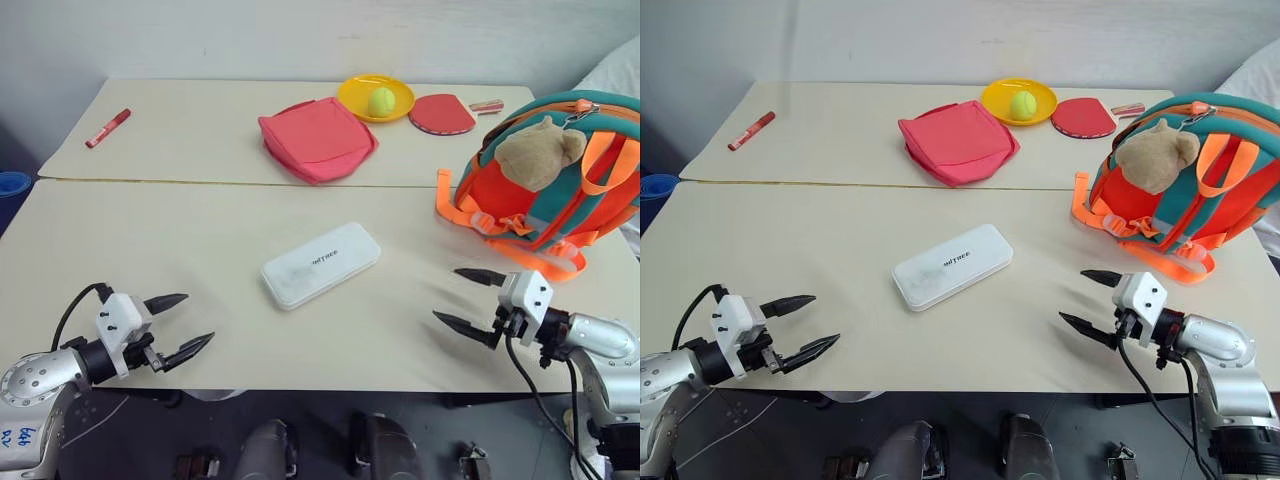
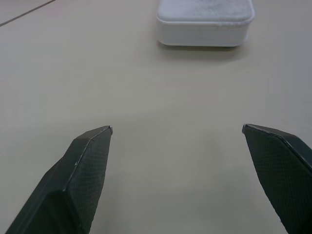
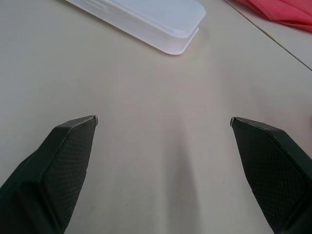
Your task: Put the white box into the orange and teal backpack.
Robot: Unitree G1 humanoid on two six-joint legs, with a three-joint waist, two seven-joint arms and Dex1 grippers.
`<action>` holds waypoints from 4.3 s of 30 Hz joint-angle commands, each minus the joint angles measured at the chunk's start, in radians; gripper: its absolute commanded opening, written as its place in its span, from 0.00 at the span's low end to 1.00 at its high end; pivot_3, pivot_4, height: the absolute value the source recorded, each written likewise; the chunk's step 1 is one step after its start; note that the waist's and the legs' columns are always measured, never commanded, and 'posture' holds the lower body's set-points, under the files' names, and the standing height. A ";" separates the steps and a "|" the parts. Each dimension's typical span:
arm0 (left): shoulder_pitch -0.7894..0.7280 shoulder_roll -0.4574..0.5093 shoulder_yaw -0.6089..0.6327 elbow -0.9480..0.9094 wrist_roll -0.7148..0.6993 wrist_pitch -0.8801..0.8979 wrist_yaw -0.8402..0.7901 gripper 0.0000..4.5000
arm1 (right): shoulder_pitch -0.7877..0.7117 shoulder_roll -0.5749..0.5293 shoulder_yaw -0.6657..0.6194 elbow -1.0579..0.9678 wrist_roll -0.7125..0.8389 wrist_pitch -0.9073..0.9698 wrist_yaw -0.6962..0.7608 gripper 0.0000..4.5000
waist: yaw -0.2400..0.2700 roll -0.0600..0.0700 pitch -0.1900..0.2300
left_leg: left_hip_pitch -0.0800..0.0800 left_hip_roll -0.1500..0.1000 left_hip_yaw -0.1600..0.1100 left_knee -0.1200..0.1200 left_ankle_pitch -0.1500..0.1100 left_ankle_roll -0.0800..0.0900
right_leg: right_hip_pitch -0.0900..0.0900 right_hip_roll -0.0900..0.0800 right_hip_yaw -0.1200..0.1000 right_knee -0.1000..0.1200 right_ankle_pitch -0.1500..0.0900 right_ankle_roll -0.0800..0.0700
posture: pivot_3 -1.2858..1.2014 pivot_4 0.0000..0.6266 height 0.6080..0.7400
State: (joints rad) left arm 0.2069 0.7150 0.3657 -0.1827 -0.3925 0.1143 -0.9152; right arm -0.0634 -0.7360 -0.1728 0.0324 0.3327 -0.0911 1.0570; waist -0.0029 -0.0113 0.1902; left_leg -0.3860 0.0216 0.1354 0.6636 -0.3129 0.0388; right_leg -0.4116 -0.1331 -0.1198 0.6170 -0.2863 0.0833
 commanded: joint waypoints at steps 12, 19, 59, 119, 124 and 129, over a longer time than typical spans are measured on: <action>-0.010 0.077 0.009 -0.152 -0.079 0.228 0.028 0.79 | -0.234 -0.014 0.086 -0.185 0.052 0.351 -0.101 0.78 | -0.004 0.000 0.000 | 0.000 0.001 0.000 0.000 0.000 -0.001 | -0.001 0.000 0.000 0.001 -0.001 -0.002 | 0.52 0.24 1.00; -0.135 0.033 -0.141 -0.180 -0.041 0.305 0.113 0.31 | -0.579 0.039 0.302 0.009 -0.106 0.469 -0.112 0.23 | -0.001 0.001 0.001 | -0.001 0.001 0.000 0.000 0.001 -0.002 | -0.003 0.001 0.000 0.003 -0.001 -0.003 | 0.52 0.24 1.00; -0.355 -0.034 -0.313 -0.101 0.017 0.383 0.102 0.01 | -0.333 0.008 0.280 -0.304 -0.094 0.760 0.036 0.00 | -0.023 0.001 0.001 | -0.002 0.001 0.002 0.002 0.003 -0.001 | -0.003 0.002 0.000 0.007 -0.001 -0.002 | 0.52 0.24 1.00; -0.983 -0.161 -0.359 0.620 -0.582 1.488 0.184 0.46 | -0.135 -0.059 0.232 -0.279 -0.113 0.530 -0.036 0.00 | 0.005 -0.007 -0.002 | -0.001 -0.002 0.000 0.005 0.006 -0.002 | 0.000 0.002 0.000 0.010 -0.001 -0.001 | 0.52 0.24 1.00; -0.872 -0.168 -0.282 0.392 -0.596 1.330 0.085 0.28 | 0.084 -0.041 0.032 -0.410 -0.012 0.596 -0.102 0.08 | 0.007 -0.007 -0.002 | -0.001 -0.002 0.000 0.004 0.006 -0.002 | 0.000 0.002 0.000 0.009 -0.001 -0.001 | 0.52 0.24 1.00; -0.800 -0.105 -0.365 0.232 -0.433 0.956 -0.127 0.28 | 0.288 0.052 -0.278 -0.505 0.114 0.573 -0.172 0.41 | 0.016 -0.007 -0.001 | -0.001 -0.002 -0.001 0.004 0.006 -0.002 | 0.000 0.002 0.000 0.006 -0.001 -0.001 | 0.52 0.24 1.00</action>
State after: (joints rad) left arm -0.6105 0.5855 0.0326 0.1377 -0.8918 1.2513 -0.9272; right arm 0.1972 -0.6956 -0.3163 -0.4360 0.4093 0.5155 0.9206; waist 0.0132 -0.0181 0.1888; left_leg -0.3866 0.0198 0.1349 0.6675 -0.3081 0.0341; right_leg -0.4117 -0.1310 -0.1193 0.6226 -0.2869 0.0827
